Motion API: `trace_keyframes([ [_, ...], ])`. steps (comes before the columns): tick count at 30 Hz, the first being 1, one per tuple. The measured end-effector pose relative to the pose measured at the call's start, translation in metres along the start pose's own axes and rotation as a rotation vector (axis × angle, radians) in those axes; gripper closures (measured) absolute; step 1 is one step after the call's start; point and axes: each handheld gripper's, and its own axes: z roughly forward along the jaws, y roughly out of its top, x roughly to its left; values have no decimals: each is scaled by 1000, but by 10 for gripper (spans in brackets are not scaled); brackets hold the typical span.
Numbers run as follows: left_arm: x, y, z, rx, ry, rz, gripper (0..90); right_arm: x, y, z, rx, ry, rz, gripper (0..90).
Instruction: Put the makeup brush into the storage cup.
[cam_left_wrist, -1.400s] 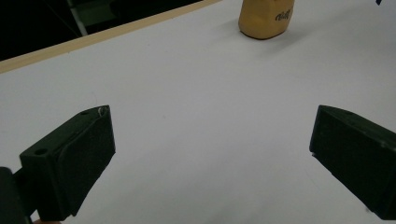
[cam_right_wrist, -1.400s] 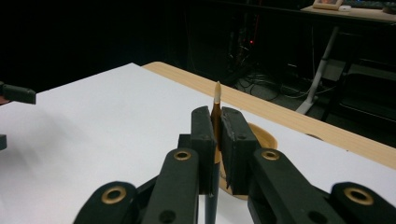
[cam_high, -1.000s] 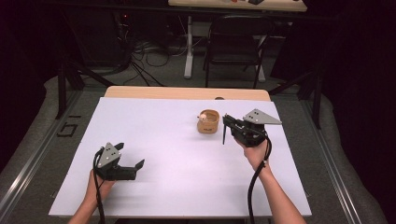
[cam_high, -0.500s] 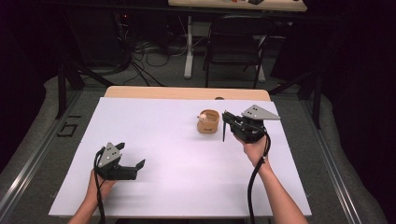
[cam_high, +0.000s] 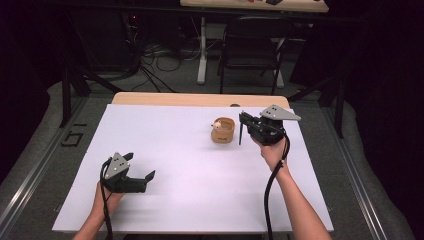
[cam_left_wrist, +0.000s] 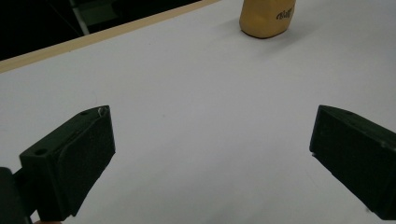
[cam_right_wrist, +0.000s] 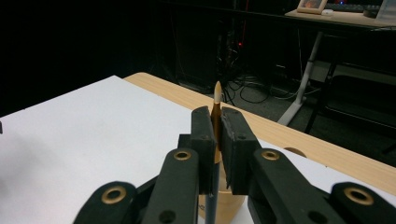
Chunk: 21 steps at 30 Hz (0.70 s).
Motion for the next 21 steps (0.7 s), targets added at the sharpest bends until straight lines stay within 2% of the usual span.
trace_keyframes([
  [21, 0, 0, 0, 1, 7, -2, 0, -3, 13, 11, -12, -19, -7, 844],
])
